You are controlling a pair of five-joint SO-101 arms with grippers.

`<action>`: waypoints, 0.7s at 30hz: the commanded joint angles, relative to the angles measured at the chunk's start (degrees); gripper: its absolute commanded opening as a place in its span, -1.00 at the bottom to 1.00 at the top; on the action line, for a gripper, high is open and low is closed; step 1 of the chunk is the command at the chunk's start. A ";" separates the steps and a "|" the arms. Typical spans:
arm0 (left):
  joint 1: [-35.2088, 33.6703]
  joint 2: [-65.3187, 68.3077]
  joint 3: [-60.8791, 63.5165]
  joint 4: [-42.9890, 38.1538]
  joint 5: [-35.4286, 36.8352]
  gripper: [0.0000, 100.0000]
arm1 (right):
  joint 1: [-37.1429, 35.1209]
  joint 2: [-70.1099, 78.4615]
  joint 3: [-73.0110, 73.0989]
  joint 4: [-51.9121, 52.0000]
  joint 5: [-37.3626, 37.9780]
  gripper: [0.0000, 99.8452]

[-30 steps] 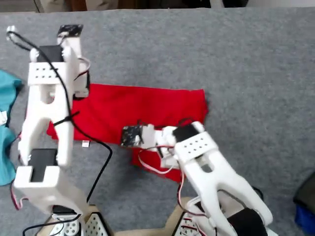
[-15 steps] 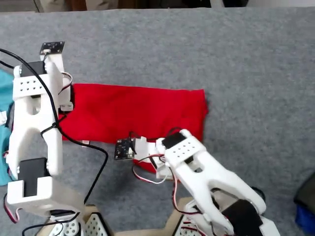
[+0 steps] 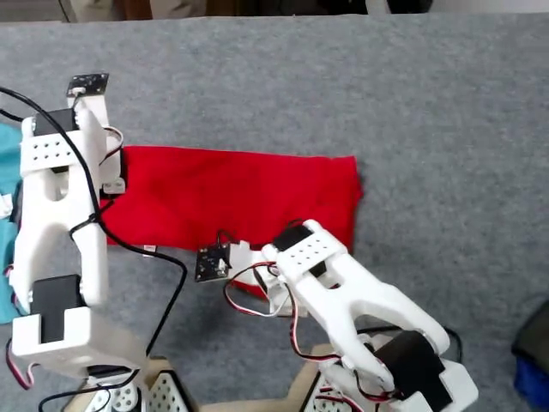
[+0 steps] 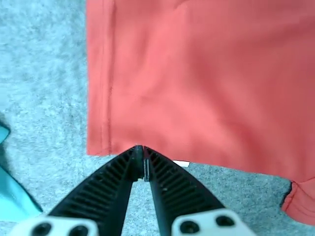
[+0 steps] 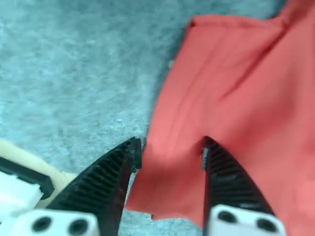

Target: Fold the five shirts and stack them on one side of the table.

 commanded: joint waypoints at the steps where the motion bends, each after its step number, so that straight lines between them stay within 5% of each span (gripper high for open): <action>1: -1.14 -2.86 0.00 -0.44 -0.35 -0.96 | 0.04 3.65 1.80 0.62 0.62 -0.49; 11: -2.02 -2.86 0.09 -0.44 -0.62 -0.96 | 2.68 3.82 4.35 0.26 -2.81 -0.97; 21: -1.93 -2.86 0.18 -0.44 -0.62 -0.96 | 9.19 3.56 3.12 0.88 -2.99 -0.99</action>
